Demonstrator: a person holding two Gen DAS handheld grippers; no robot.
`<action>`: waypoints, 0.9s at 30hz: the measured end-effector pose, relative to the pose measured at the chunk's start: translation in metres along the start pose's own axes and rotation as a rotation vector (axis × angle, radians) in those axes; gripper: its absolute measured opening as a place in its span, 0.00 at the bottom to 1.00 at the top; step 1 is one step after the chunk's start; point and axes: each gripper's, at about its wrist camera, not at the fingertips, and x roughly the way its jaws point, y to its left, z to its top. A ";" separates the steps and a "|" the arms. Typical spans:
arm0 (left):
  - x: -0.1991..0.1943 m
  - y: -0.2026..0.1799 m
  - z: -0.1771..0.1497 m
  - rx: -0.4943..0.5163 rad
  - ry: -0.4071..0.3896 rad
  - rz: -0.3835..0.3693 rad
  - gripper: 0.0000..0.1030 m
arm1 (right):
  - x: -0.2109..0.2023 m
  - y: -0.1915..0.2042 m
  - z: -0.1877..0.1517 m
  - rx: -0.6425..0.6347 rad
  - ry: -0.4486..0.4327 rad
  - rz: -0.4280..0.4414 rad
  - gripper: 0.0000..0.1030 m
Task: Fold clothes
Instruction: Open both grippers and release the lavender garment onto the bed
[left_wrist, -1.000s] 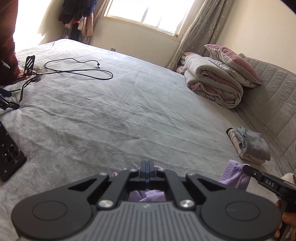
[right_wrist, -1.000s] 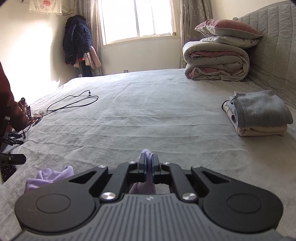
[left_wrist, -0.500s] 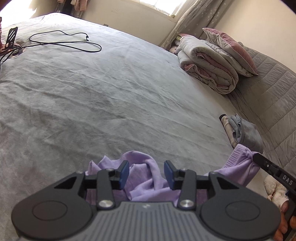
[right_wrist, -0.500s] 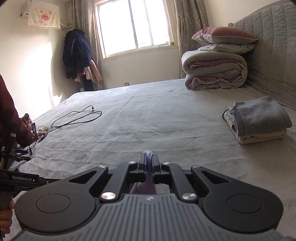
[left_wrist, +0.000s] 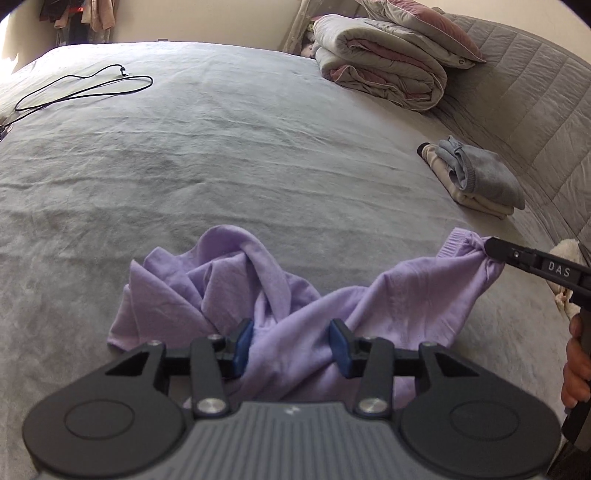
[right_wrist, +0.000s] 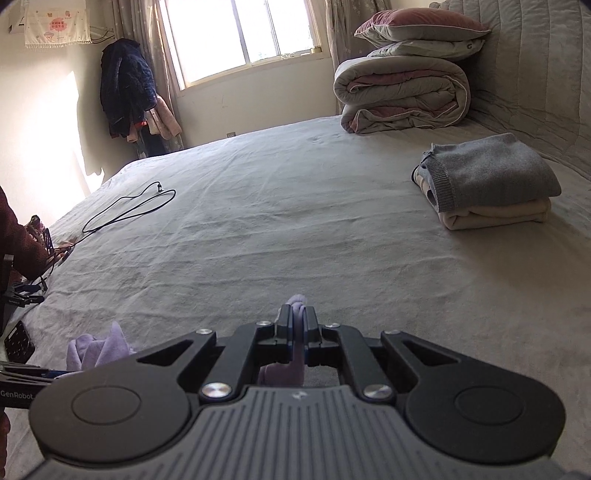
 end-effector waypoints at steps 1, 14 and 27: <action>-0.002 -0.001 -0.005 0.015 0.006 0.002 0.42 | 0.000 -0.001 -0.002 -0.008 0.013 0.002 0.06; -0.028 0.001 -0.038 0.150 0.066 -0.055 0.41 | 0.006 -0.036 -0.046 -0.034 0.180 -0.024 0.06; -0.034 -0.002 -0.003 0.034 -0.062 -0.196 0.42 | 0.006 -0.033 -0.040 -0.020 0.164 0.006 0.14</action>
